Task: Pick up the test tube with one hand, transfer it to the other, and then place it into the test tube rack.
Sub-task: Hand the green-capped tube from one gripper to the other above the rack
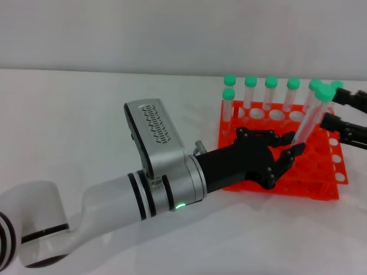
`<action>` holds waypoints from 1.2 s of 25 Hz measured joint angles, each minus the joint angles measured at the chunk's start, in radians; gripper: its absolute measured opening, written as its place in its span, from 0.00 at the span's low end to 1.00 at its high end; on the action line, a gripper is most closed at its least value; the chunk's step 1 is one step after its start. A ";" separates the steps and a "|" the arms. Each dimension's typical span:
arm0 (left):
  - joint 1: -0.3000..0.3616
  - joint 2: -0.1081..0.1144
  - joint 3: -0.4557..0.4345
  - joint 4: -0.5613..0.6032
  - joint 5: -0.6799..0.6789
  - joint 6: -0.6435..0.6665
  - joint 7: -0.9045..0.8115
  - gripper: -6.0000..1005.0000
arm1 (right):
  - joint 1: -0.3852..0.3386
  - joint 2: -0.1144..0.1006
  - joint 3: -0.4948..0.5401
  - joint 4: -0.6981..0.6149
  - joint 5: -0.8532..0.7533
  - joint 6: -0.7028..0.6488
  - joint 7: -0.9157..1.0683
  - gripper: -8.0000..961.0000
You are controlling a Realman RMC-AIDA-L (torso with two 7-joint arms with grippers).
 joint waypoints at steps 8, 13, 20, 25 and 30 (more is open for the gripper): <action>0.008 0.001 -0.001 0.009 -0.001 -0.011 0.010 0.19 | 0.033 0.007 0.000 0.000 -0.029 -0.017 0.014 0.74; 0.008 0.001 -0.001 0.009 -0.001 -0.011 0.012 0.19 | 0.034 0.008 0.000 0.000 -0.026 -0.005 0.016 0.74; 0.008 0.003 -0.001 0.004 0.005 -0.011 0.012 0.19 | 0.037 0.021 0.001 -0.001 -0.022 0.004 0.016 0.65; 0.008 0.003 -0.002 0.007 0.006 -0.029 0.013 0.19 | 0.038 0.035 -0.001 -0.001 -0.022 0.004 0.016 0.45; 0.008 0.004 -0.002 0.009 0.005 -0.032 0.013 0.19 | 0.041 0.043 0.004 -0.001 -0.023 0.002 0.009 0.28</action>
